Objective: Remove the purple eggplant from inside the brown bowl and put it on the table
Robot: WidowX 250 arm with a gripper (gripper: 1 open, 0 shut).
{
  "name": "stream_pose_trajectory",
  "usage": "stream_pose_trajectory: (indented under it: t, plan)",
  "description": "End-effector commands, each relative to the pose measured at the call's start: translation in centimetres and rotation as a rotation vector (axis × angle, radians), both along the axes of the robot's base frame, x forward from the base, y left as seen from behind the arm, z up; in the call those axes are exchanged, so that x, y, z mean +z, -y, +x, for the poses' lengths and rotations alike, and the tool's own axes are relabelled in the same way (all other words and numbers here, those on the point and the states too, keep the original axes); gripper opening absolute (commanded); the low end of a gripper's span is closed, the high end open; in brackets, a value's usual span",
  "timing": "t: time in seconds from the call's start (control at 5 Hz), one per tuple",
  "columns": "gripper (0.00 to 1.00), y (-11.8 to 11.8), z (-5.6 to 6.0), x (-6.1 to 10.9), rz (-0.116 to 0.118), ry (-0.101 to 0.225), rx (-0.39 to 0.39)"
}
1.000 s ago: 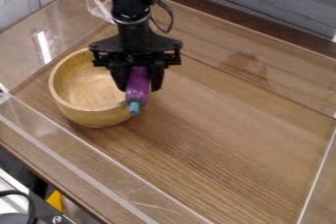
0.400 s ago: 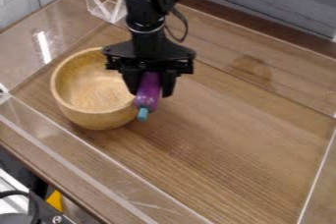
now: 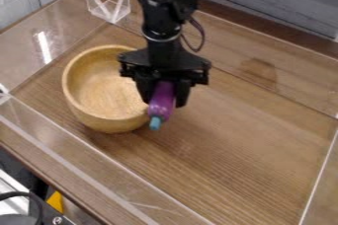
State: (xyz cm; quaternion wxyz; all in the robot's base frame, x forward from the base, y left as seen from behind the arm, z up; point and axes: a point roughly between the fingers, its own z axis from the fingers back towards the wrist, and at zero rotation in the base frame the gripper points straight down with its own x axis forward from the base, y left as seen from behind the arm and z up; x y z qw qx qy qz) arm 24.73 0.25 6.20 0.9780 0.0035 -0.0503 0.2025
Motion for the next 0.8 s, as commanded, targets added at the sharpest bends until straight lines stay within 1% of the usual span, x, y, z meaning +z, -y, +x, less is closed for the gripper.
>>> stream_pose_trajectory:
  t: [0.0, 0.2, 0.4, 0.6]
  plan:
    - [0.00, 1.1, 0.5, 0.2, -0.003, 0.016, -0.002]
    - [0.00, 1.9, 0.5, -0.1, -0.011, 0.008, 0.002]
    - [0.00, 2.5, 0.5, -0.2, -0.024, 0.002, 0.007]
    - [0.00, 2.8, 0.5, -0.2, -0.031, -0.003, 0.007]
